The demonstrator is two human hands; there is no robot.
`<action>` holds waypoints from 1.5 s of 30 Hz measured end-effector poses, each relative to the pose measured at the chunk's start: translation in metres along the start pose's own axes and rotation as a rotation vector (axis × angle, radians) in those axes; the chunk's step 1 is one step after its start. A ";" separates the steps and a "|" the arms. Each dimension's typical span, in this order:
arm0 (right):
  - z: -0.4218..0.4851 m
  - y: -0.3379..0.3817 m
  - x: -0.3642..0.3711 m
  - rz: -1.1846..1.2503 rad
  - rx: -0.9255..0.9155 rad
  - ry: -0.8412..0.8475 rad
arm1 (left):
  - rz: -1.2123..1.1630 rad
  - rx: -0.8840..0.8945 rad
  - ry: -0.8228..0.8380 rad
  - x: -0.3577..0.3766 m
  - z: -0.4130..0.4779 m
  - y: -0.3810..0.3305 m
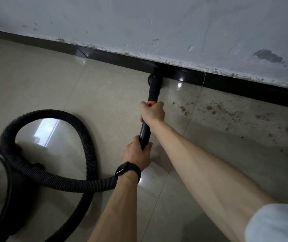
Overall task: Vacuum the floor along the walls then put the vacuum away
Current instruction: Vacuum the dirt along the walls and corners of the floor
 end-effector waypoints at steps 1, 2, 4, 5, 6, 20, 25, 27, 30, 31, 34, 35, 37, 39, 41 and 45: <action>0.001 0.004 0.004 0.013 0.000 0.026 | -0.026 -0.003 -0.007 -0.002 0.000 0.000; 0.002 0.006 0.007 0.036 0.002 0.051 | -0.050 -0.004 -0.011 -0.004 0.000 0.000; 0.001 0.009 0.008 0.064 0.008 0.077 | -0.059 0.004 -0.004 -0.004 -0.001 -0.001; -0.001 0.008 0.006 0.069 0.012 0.069 | -0.037 0.011 0.001 -0.005 -0.004 -0.002; -0.004 0.006 0.003 0.072 0.018 0.050 | -0.004 0.021 0.003 -0.005 -0.007 -0.003; -0.123 -0.133 0.010 0.569 0.155 -0.042 | 0.479 0.126 0.126 -0.005 -0.102 0.071; -0.158 -0.165 0.005 0.678 0.214 -0.108 | 0.553 0.118 0.190 0.001 -0.118 0.084; -0.167 -0.172 0.002 0.686 0.220 -0.119 | 0.579 0.106 0.219 0.004 -0.121 0.085; -0.170 -0.171 -0.002 0.682 0.211 -0.123 | 0.606 0.097 0.228 0.006 -0.123 0.082; -0.168 -0.169 -0.004 0.677 0.205 -0.123 | 0.598 0.095 0.225 0.007 -0.123 0.080; -0.158 -0.156 -0.009 0.656 0.185 -0.117 | 0.568 0.100 0.205 0.006 -0.121 0.068; -0.154 -0.151 -0.011 0.650 0.183 -0.111 | 0.558 0.100 0.196 0.006 -0.119 0.064; -0.146 -0.142 -0.014 0.643 0.176 -0.103 | 0.536 0.095 0.172 0.003 -0.116 0.055; -0.139 -0.135 -0.017 0.636 0.165 -0.091 | 0.521 0.093 0.155 0.002 -0.112 0.048; -0.133 -0.130 -0.019 0.625 0.158 -0.082 | 0.508 0.086 0.155 0.002 -0.109 0.044; -0.125 -0.125 -0.022 0.586 0.148 -0.099 | 0.463 0.053 0.161 0.003 -0.104 0.040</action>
Point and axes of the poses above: each hand's wrist, its own z-axis towards the middle knuckle, its own x-axis out of the palm, y = z × x, the point moved 9 cm from there along z, towards the middle knuckle, and after that the axes turned 10 degrees about y, right-handed, at the moved point
